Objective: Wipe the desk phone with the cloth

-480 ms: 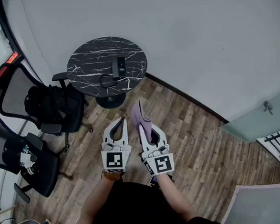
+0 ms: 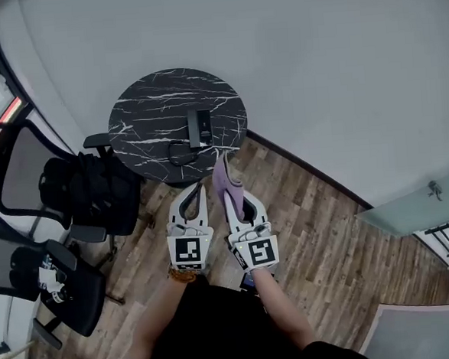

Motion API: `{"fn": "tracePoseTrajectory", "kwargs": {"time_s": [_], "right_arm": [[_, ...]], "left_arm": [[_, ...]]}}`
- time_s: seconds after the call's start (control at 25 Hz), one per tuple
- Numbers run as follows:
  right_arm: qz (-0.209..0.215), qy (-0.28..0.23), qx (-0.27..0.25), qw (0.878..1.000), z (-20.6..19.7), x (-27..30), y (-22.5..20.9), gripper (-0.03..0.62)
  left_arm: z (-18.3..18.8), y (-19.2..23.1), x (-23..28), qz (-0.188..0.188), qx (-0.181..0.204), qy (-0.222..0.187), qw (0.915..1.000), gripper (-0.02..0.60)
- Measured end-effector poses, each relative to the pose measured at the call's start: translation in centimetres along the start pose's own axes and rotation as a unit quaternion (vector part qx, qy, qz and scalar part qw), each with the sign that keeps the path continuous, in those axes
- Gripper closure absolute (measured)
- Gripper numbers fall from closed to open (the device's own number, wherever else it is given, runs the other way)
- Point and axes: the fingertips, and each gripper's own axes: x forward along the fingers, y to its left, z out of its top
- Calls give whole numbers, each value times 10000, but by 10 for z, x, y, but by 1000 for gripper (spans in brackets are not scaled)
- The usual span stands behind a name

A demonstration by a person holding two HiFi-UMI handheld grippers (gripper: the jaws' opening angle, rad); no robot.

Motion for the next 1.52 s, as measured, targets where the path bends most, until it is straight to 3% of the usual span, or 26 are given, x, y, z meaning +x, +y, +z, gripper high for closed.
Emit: {"fn": "tracePoseTrajectory", "kwargs": {"time_s": [0.4,0.6,0.92,1.2,1.52], "right_arm": [[-51,167,-99,9998,-22,93,-27,537],[275,193,133,9993,-40,128,-39,537],[429,384,287,9979,-74,203,-107,537],[932,862,198,9917,-113,269,-164,537],[1426,1465,-48,9789,-178,338,-211,537]], "left_arm": [[-24,64,80,-86,-90,89,9999,568],[-41,78,104,-253,-287,113,9992,568],[-61,92,188,-500,-58,194,9985,568],[-82,119,250,-113,-25,721,9973,568],[-116,143,296,426,89,1052,9935,568]]}}
